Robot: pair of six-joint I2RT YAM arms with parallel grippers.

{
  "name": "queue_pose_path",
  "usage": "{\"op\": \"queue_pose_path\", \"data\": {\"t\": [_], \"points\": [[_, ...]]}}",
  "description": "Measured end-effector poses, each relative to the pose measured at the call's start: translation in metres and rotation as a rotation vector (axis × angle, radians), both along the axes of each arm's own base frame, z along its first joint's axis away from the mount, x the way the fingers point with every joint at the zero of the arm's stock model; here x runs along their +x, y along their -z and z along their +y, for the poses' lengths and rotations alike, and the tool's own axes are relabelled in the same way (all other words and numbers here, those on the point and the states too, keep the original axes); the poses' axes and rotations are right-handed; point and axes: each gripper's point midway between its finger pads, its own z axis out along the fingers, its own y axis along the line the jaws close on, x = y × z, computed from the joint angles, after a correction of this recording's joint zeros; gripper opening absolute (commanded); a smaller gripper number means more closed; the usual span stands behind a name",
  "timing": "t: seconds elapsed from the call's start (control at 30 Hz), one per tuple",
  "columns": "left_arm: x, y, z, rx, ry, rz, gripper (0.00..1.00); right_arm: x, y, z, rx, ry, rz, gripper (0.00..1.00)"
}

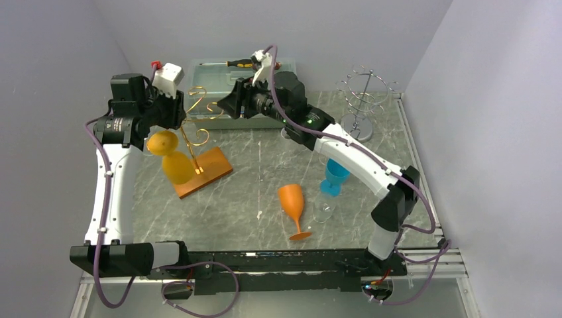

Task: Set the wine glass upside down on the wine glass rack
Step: Adjust the wine rack at the center of the board.

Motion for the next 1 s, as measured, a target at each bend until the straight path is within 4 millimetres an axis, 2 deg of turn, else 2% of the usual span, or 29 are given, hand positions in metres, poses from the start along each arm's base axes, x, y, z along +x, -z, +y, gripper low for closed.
{"op": "queue_pose_path", "data": {"t": [0.07,0.17,0.23,0.37,0.47,0.6,0.7,0.87,1.0], "points": [[-0.001,-0.002,0.001,0.0,-0.005,-0.001,0.52,0.004,-0.009,0.002,0.016,-0.003,-0.013,0.54],[-0.002,-0.006,0.001,-0.006,-0.012,-0.005,0.66,0.011,-0.006,0.007,0.016,-0.007,-0.008,0.52],[-0.004,-0.011,0.001,-0.01,-0.014,-0.01,0.73,0.017,0.005,0.011,0.002,-0.009,0.009,0.52],[-0.005,-0.028,0.001,-0.018,-0.021,-0.044,0.79,0.029,0.028,0.018,-0.036,-0.01,0.048,0.52],[-0.008,-0.04,0.001,-0.024,-0.025,-0.067,0.76,0.034,0.043,0.02,-0.06,-0.011,0.079,0.46],[-0.015,-0.043,-0.001,-0.033,-0.022,-0.055,0.62,0.034,0.04,0.022,-0.048,-0.029,0.085,0.33],[-0.024,-0.036,-0.002,-0.037,-0.021,-0.019,0.52,0.032,0.038,0.023,-0.04,-0.039,0.089,0.28],[-0.034,-0.014,-0.003,-0.049,-0.029,0.06,0.43,0.029,0.037,0.025,-0.029,-0.056,0.096,0.17],[-0.033,-0.001,-0.002,-0.05,-0.037,0.103,0.37,0.029,0.035,0.025,-0.019,-0.055,0.104,0.1]]}}
